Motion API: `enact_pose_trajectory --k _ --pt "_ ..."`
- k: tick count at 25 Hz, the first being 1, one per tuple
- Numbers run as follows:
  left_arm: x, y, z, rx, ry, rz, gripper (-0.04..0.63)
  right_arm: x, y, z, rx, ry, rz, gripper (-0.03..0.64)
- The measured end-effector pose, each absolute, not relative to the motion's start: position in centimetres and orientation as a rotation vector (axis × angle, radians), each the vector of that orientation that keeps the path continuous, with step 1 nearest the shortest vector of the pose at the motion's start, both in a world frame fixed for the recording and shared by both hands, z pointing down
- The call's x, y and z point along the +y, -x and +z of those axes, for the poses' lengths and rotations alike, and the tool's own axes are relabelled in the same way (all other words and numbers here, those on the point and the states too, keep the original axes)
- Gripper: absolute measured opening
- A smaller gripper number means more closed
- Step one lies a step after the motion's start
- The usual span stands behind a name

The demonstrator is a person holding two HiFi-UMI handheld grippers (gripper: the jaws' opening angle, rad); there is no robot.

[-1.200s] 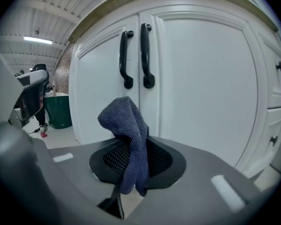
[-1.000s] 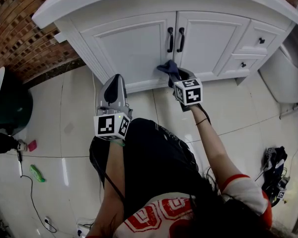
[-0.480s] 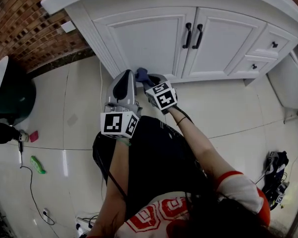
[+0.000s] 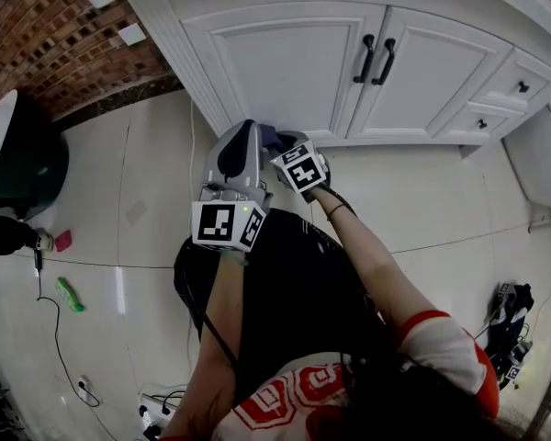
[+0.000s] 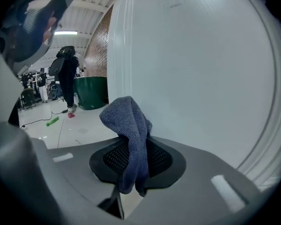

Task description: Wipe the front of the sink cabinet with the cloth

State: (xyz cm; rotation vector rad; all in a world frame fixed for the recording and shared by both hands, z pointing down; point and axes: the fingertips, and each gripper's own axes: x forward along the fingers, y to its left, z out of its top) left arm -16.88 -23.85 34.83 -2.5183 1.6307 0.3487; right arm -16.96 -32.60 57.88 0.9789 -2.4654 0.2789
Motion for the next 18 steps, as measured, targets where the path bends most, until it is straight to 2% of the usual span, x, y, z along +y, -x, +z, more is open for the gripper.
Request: enact_pose_trajectory --k 12,18 --pt "-24.7 14.7 35.3 1.624 2.548 0.334 0.000 -34.1 2.7 59.3 -2.309 -1.194 0.321 0.081" --pt "-25.7 15.3 35.2 1.759 2.542 0.541 0.000 -34.4 -2.6 58.8 -2.269 -1.246 0.326 0.081"
